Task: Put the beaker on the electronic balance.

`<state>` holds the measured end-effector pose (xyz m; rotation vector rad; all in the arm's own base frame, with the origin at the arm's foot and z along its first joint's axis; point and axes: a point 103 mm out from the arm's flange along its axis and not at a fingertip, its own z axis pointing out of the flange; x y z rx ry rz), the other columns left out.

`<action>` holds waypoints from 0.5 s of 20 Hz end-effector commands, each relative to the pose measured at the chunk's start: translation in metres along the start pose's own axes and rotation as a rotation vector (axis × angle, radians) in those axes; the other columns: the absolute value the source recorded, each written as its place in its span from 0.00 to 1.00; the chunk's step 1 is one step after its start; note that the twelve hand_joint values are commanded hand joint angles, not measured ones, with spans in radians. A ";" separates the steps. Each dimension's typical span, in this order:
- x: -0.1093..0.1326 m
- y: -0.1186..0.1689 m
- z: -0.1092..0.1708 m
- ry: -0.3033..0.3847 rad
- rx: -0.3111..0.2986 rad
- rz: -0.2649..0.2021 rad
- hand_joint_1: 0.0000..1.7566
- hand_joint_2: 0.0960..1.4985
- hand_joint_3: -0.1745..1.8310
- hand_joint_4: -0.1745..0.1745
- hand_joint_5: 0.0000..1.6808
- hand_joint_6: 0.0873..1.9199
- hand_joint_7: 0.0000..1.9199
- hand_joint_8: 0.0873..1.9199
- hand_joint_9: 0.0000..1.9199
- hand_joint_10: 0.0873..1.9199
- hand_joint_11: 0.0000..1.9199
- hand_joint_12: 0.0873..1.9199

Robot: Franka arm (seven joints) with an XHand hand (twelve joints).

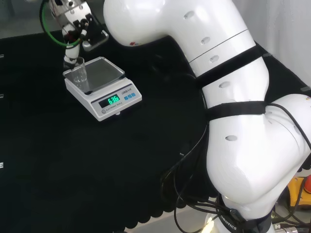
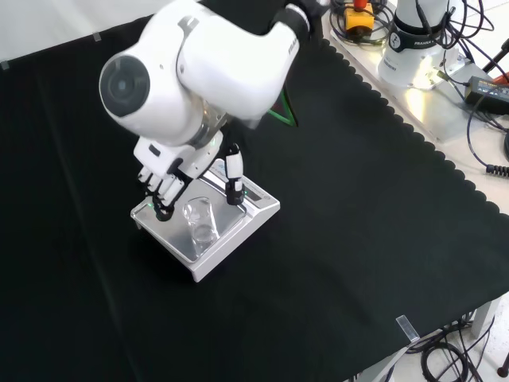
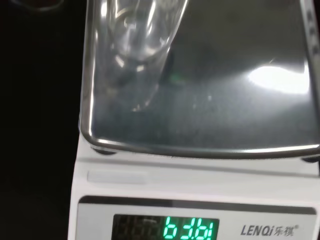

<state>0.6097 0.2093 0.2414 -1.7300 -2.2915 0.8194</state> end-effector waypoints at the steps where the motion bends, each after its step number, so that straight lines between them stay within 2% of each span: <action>1: -0.016 -0.036 -0.020 0.035 -0.033 0.022 0.35 0.49 0.01 0.07 0.00 0.00 0.00 0.00 0.00 0.05 0.02 0.81; 5: -0.021 -0.049 -0.023 0.067 -0.043 0.024 0.34 0.49 0.02 0.07 0.00 0.00 0.00 0.00 0.00 0.06 0.03 0.81; 10: -0.025 -0.060 -0.022 0.073 -0.035 0.017 0.33 0.49 0.03 0.08 0.00 0.00 0.00 0.00 0.00 0.07 0.03 0.81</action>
